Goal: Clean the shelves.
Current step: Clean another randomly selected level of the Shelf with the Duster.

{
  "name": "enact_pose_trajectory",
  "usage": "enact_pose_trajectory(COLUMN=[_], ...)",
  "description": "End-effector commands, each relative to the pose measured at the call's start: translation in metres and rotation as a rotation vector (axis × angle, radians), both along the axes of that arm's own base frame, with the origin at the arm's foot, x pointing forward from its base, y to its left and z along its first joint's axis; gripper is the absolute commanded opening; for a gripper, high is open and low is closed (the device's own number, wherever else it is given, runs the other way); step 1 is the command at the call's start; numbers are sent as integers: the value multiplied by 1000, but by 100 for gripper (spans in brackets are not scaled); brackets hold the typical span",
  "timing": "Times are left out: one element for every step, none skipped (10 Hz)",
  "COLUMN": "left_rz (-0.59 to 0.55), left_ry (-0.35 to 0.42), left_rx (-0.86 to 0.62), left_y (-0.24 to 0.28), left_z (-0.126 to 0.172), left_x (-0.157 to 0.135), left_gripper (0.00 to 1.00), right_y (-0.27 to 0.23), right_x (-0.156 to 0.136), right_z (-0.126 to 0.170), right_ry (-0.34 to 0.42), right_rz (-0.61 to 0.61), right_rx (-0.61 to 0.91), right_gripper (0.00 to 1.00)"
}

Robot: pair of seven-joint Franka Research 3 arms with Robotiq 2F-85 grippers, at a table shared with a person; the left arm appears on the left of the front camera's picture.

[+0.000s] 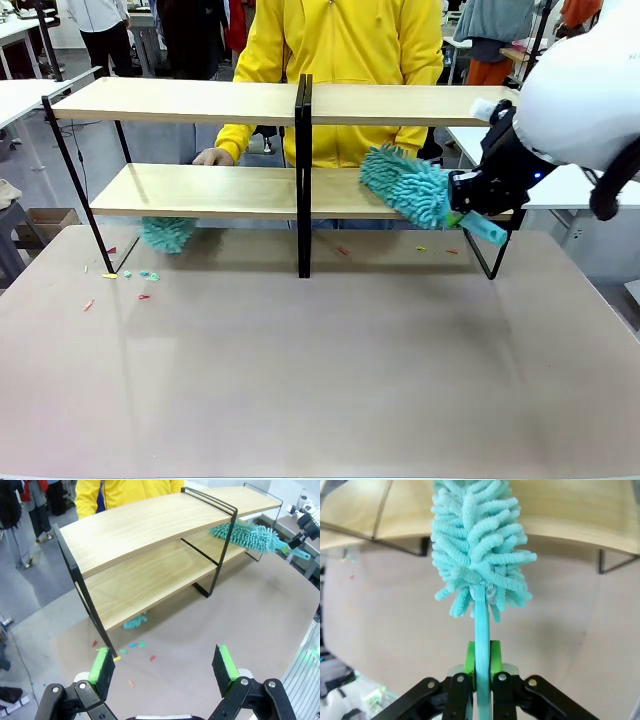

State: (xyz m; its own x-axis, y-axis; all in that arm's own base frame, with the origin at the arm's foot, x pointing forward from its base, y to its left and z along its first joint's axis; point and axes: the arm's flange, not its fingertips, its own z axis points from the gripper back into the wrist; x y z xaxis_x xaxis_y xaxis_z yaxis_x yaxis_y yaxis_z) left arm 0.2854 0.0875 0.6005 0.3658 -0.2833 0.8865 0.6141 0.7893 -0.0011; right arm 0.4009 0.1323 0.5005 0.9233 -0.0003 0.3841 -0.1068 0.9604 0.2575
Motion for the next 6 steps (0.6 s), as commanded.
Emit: enact_pose_trajectory(left_rz=[-12, -12, -12, -12, -12, -12], left_ry=[-5, -5, -5, -5, -5, -5], left_rx=[-7, -7, -7, -7, -7, -7], left_y=[0, 0, 0, 0, 0, 0], left_z=[0, 0, 0, 0, 0, 0], left_x=[0, 0, 0, 0, 0, 0], left_gripper=[100, 100, 100, 100, 100, 100], right_y=[-6, -13, -22, -36, -44, -47], right_x=[-12, -16, -20, -24, -25, -29], right_z=[5, 6, 7, 10, 12, 16], right_ry=[21, 40, 58, 107, 45, -104], right_rz=[-171, -229, -314, -412, -435, -408], right_rx=[-101, -133, -178, -250, -264, -229], right_gripper=[12, 12, 12, 12, 12, 12])
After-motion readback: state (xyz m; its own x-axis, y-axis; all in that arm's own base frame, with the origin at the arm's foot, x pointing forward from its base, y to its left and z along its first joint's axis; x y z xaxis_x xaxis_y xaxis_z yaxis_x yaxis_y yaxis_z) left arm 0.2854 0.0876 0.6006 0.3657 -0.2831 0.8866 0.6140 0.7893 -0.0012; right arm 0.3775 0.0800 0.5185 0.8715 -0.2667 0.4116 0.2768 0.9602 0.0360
